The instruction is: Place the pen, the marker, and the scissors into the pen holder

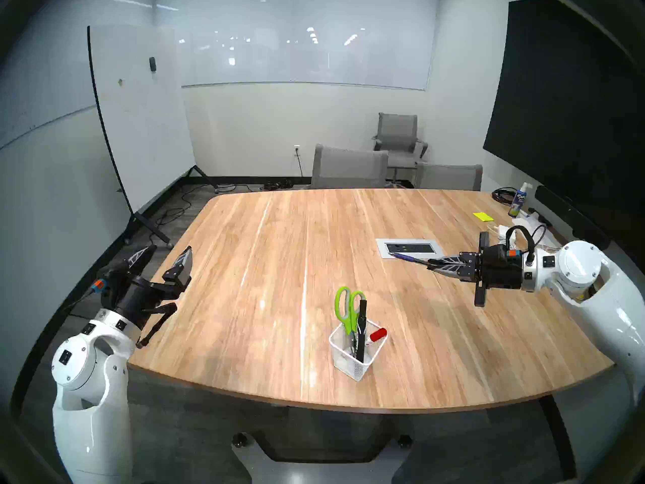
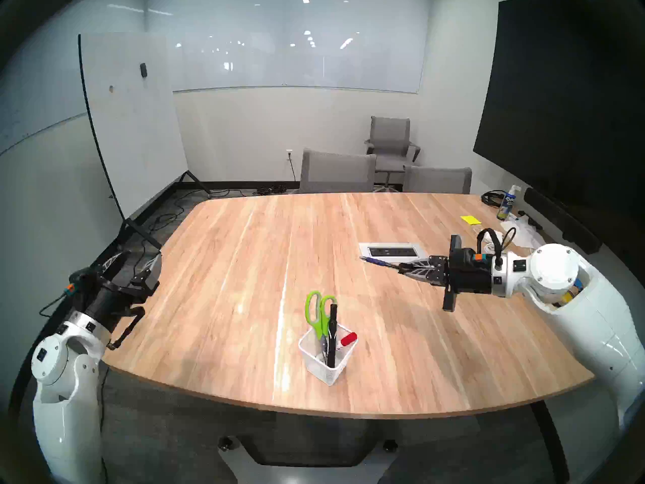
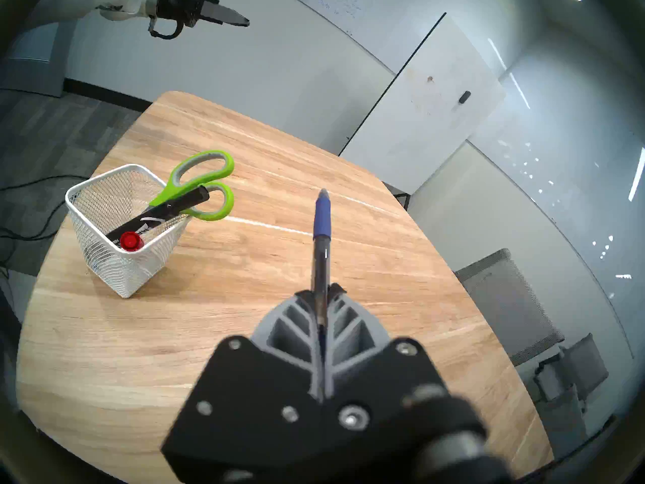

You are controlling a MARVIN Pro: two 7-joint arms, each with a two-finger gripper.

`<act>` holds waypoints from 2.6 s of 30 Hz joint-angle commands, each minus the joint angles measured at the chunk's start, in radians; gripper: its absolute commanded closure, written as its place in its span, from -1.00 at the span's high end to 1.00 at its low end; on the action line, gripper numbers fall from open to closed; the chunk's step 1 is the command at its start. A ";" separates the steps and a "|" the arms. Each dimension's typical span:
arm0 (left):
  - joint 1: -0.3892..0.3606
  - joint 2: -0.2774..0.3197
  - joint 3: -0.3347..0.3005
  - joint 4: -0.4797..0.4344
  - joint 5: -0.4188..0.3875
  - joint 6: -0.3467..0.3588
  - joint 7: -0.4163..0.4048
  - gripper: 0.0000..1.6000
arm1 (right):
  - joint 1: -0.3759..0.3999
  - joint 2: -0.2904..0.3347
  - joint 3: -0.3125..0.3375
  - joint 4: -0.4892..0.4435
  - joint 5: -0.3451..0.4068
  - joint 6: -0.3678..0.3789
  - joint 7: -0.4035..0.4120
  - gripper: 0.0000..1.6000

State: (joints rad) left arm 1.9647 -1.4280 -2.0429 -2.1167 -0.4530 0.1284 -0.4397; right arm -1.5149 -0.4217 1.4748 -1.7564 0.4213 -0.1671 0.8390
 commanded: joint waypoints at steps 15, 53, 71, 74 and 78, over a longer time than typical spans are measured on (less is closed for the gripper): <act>-0.004 -0.003 -0.002 -0.022 0.001 0.002 -0.004 1.00 | 0.014 0.003 0.011 -0.005 0.002 -0.001 -0.003 -1.00; -0.009 -0.013 -0.006 -0.022 0.008 0.006 -0.013 1.00 | 0.014 0.003 0.011 -0.005 0.002 -0.001 -0.003 -1.00; -0.011 -0.018 -0.009 -0.022 0.012 0.008 -0.018 1.00 | 0.014 0.003 0.011 -0.005 0.002 -0.001 -0.003 -1.00; -0.012 -0.019 -0.009 -0.022 0.013 0.009 -0.019 1.00 | 0.014 0.003 0.011 -0.005 0.002 -0.001 -0.003 -1.00; -0.012 -0.020 -0.009 -0.022 0.014 0.009 -0.020 1.00 | 0.014 0.003 0.011 -0.005 0.002 -0.001 -0.003 -1.00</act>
State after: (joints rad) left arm 1.9545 -1.4483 -2.0526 -2.1167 -0.4375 0.1372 -0.4588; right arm -1.5147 -0.4215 1.4746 -1.7563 0.4213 -0.1674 0.8389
